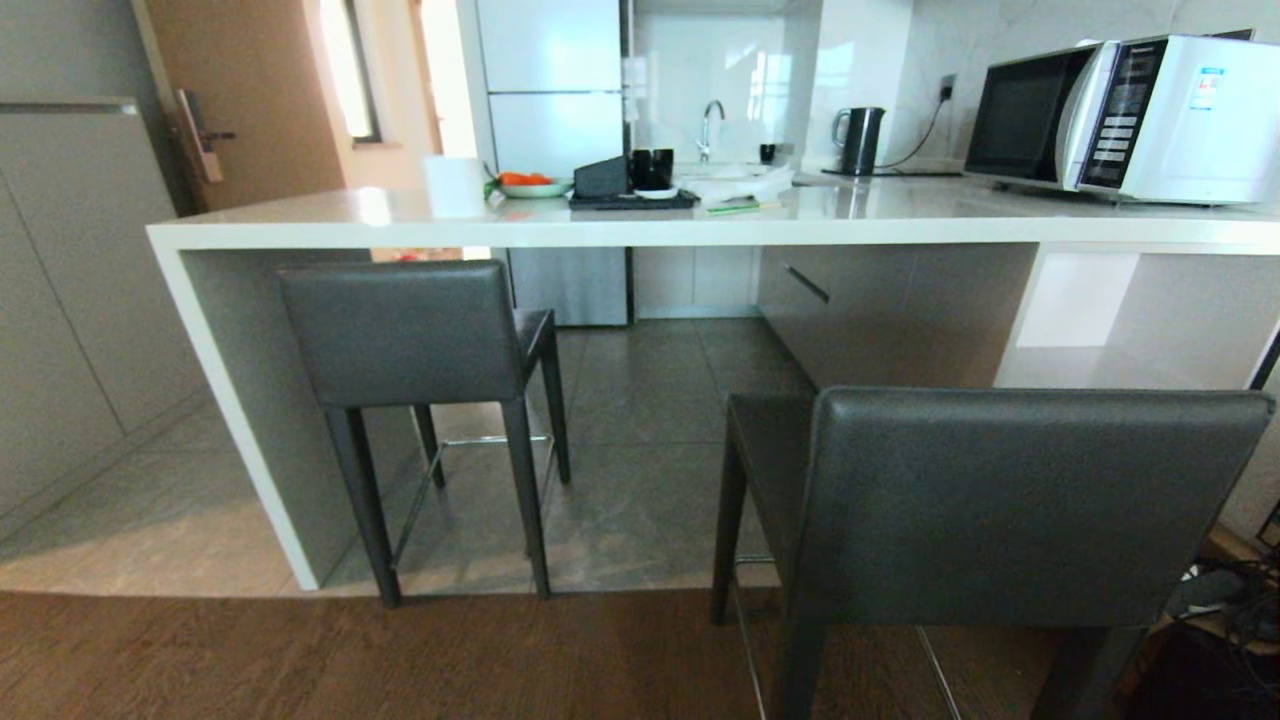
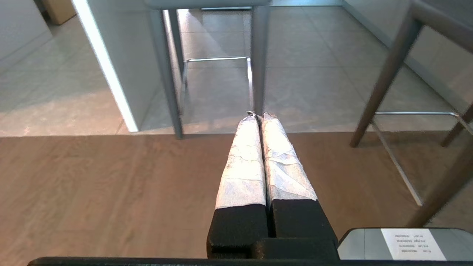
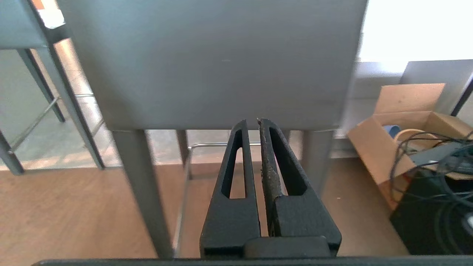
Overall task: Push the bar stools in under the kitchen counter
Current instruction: Pull the gray chair out from under the dining table
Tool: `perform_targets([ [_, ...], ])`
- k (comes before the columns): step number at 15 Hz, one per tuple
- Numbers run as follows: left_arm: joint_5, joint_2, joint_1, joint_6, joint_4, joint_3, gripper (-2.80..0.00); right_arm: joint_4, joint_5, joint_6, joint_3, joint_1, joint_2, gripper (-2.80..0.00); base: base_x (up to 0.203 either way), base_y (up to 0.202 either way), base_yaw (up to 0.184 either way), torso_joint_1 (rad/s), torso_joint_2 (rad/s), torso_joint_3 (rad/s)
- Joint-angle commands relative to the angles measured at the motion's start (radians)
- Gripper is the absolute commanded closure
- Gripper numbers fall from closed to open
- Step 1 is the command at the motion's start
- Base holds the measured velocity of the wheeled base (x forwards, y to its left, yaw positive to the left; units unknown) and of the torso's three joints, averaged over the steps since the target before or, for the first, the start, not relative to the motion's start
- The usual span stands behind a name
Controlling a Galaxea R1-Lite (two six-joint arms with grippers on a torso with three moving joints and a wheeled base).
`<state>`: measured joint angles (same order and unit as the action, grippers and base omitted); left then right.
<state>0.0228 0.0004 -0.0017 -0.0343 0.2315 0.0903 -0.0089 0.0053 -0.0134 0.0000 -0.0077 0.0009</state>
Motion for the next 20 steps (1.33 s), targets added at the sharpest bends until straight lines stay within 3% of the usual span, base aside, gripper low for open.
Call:
perform_targets([
  [1, 0.000, -0.002, 0.000, 0.001, 0.002, 0.000, 0.00, 0.000, 0.001, 0.000, 0.006, 0.000, 0.001, 0.00, 0.000, 0.196, -0.003, 0.002, 0.00, 0.007],
  [20, 0.002, -0.002, 0.002, 0.001, 0.002, 0.000, 0.00, 0.000, 0.001, 0.001, 0.005, 0.000, 0.001, 0.00, 0.000, 0.196, -0.001, 0.003, 0.00, 0.003],
])
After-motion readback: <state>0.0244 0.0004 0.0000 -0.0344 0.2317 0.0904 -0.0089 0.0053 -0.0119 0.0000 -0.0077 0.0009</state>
